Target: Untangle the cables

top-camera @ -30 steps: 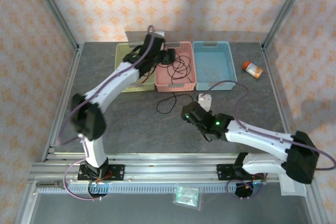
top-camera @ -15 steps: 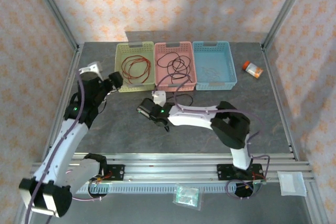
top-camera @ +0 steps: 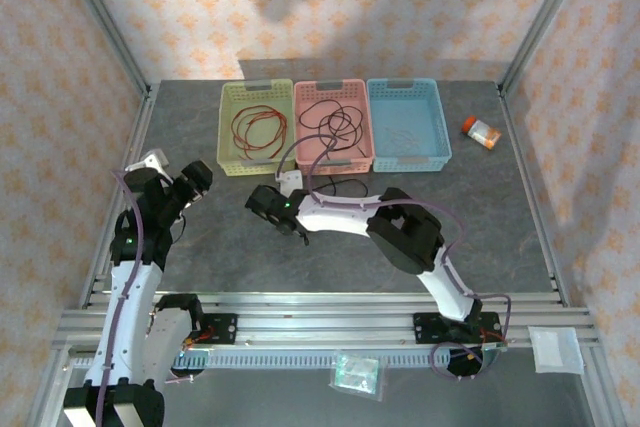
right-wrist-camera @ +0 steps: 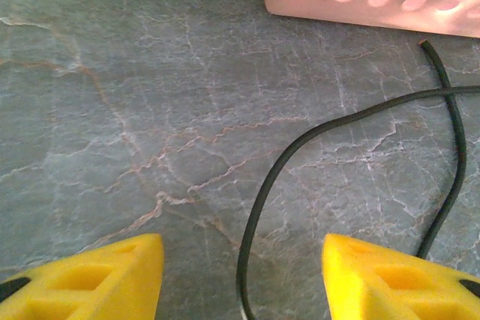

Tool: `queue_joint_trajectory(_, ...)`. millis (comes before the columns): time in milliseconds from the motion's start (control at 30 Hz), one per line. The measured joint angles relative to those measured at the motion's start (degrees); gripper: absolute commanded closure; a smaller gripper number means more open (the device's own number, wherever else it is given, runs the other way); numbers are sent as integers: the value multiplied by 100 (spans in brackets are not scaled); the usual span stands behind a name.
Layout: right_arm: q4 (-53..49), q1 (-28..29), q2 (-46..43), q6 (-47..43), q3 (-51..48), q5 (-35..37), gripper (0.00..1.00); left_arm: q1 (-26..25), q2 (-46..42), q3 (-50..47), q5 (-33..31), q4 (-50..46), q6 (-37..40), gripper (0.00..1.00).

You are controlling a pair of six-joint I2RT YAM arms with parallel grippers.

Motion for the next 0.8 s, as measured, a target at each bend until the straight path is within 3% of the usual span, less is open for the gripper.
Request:
queue_joint_trajectory(300, -22, -109, 210, -61, 76, 31, 49, 0, 35, -13, 39, -15, 46, 25)
queue_joint_trajectory(633, 153, -122, 221, -48, -11, 31, 83, 0, 146, -15, -4, -109, 166, 24)
queue_joint_trajectory(800, 411, -125, -133, 17, -549, 28, 90, -57, 146, -20, -13, -109, 166, 22)
